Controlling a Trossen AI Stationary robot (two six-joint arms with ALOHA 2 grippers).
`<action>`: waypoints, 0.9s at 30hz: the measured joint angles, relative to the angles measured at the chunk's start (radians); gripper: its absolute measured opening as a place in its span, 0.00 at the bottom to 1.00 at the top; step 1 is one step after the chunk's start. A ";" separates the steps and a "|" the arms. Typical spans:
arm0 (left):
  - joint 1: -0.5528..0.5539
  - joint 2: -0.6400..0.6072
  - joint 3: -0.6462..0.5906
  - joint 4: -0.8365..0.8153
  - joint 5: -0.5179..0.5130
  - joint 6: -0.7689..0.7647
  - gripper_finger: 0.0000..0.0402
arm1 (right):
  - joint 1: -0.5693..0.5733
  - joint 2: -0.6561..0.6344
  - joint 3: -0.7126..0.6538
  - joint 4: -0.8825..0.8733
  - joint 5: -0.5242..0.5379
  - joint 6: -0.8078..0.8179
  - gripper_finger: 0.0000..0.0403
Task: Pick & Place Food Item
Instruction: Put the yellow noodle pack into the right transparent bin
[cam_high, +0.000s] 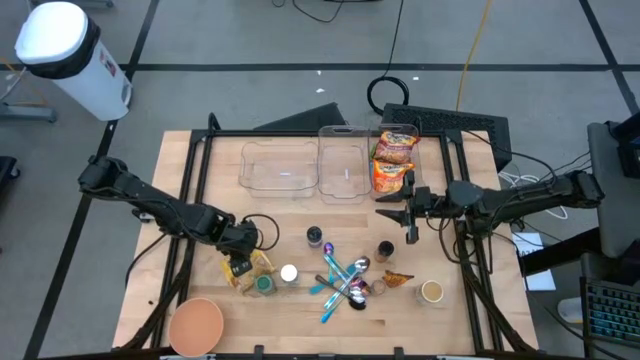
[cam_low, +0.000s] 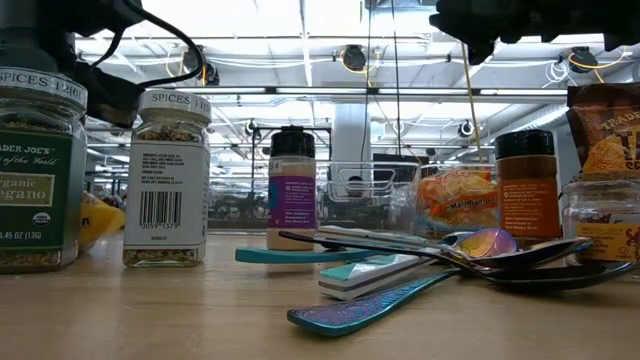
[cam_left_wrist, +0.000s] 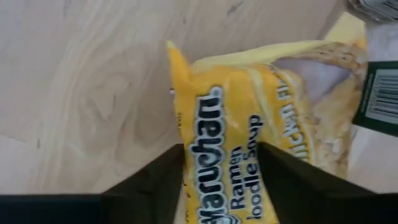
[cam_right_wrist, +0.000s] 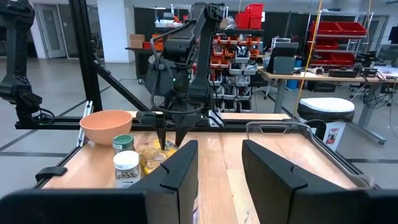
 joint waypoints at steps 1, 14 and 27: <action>0.000 -0.001 0.000 0.000 0.002 0.007 0.42 | 0.000 0.000 0.000 -0.001 0.000 0.000 0.29; 0.068 -0.031 0.004 -0.028 0.047 0.106 0.03 | 0.000 0.000 0.000 -0.020 0.000 0.000 0.29; 0.077 -0.101 0.304 -0.393 -0.242 0.159 0.01 | 0.000 0.000 0.000 -0.021 0.000 -0.011 0.29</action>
